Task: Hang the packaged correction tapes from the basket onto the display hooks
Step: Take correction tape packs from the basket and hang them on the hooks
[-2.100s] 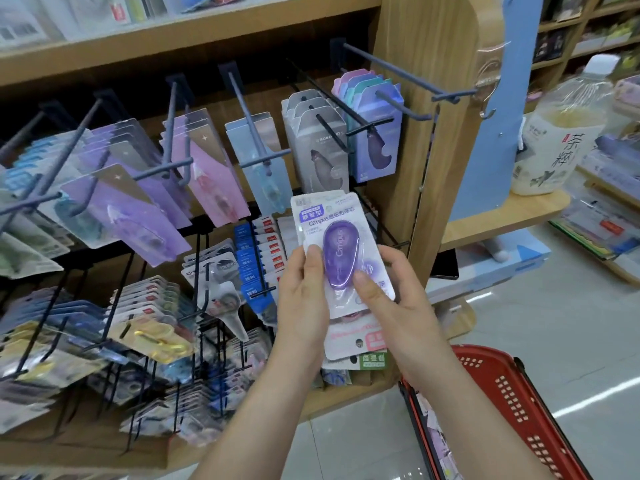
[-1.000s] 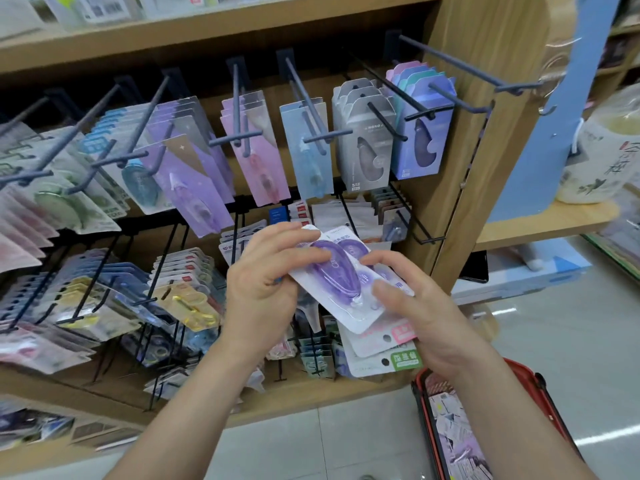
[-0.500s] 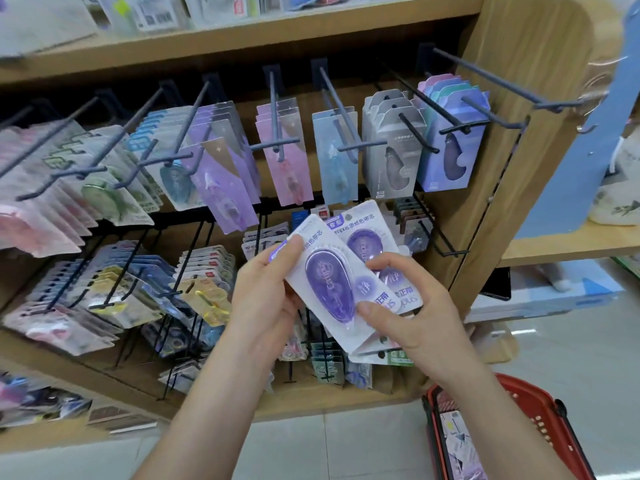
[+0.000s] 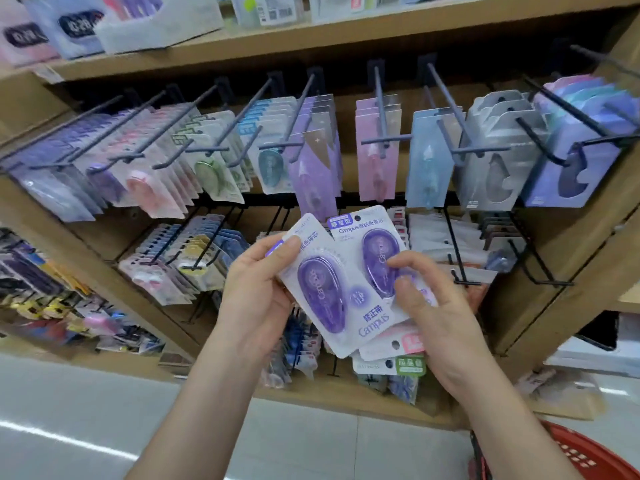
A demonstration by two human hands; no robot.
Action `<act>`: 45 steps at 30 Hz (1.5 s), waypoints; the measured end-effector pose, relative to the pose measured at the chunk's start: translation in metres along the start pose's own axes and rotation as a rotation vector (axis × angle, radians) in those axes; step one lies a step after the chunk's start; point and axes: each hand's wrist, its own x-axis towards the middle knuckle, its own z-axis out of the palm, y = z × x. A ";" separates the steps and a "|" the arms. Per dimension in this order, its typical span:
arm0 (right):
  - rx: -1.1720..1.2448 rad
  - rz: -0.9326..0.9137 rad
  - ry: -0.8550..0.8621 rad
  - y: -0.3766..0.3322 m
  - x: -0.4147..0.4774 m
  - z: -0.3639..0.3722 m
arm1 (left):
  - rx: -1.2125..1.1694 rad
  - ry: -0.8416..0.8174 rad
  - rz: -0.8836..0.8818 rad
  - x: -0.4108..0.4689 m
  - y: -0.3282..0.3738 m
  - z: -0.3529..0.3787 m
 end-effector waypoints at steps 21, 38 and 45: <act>0.106 0.086 -0.234 0.032 0.051 0.208 | 0.187 0.077 0.081 0.028 0.108 -0.190; 0.033 0.215 -0.171 0.070 0.071 0.308 | 0.465 0.191 0.534 0.124 0.202 -0.295; 0.037 0.177 -0.234 0.071 0.091 0.325 | 0.571 0.229 0.619 0.142 0.211 -0.287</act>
